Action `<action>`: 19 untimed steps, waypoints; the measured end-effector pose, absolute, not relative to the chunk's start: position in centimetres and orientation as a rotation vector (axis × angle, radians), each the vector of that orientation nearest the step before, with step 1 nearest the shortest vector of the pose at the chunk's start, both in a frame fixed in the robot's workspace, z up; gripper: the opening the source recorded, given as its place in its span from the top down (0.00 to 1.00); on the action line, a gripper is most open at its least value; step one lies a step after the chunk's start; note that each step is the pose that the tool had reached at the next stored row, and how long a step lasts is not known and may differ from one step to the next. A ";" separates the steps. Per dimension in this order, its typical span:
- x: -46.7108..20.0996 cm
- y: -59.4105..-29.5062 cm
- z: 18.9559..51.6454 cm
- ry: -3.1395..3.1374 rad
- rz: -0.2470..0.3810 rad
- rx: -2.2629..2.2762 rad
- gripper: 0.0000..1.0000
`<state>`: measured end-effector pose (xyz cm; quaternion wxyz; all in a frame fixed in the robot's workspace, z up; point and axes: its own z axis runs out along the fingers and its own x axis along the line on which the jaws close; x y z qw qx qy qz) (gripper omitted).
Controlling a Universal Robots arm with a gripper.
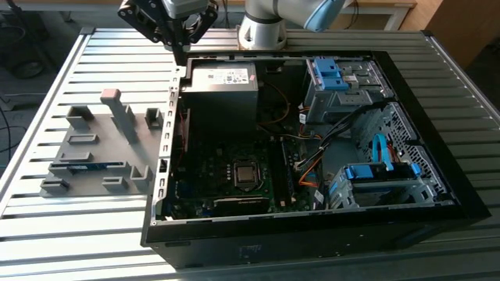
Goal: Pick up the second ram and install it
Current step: 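Reach for the second ram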
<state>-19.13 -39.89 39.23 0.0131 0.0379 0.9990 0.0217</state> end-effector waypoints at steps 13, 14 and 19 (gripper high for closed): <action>-19.6 -39.9 39.2 3.112 0.068 0.118 0.89; -19.7 -39.9 39.2 3.113 0.068 0.118 0.89; -19.8 -39.9 39.2 3.112 0.068 0.118 0.89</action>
